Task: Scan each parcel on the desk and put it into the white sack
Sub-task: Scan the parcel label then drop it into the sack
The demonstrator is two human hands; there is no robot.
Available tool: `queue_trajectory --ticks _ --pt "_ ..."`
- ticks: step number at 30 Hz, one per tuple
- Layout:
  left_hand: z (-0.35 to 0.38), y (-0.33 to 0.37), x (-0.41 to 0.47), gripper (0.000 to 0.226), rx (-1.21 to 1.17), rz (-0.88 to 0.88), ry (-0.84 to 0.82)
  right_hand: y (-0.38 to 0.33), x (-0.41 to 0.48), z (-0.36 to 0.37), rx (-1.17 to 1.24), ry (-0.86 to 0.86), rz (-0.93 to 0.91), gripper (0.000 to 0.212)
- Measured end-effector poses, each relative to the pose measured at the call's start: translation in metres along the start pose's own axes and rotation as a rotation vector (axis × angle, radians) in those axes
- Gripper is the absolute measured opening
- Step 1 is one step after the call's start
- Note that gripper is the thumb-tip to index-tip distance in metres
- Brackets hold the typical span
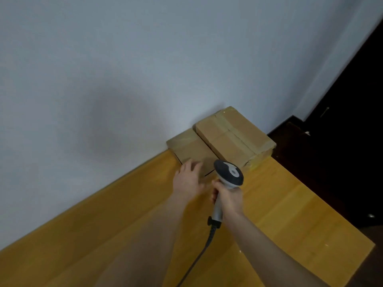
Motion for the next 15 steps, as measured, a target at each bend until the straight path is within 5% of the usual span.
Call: queue_trajectory --ticks 8,12,15 --pt "0.020 -0.028 -0.019 0.060 0.124 0.066 0.033 0.000 0.013 0.000 -0.058 0.003 -0.009 0.016" --pt "0.023 -0.078 -0.058 0.042 -0.048 0.165 0.107 -0.004 0.016 0.017 -0.014 -0.090 0.040 0.022" --pt "0.016 -0.099 -0.051 0.026 -0.297 -0.107 0.136 0.003 0.017 0.029 -0.022 -0.162 0.108 0.027"
Point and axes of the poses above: each hand's wrist, its own x-axis towards the middle knuckle, its own z-axis out of the palm, y = z × x, the point moved 4 cm from there along x, towards the middle knuckle, and after that the axes turned 12 degrees about x, right-handed, at the moved point
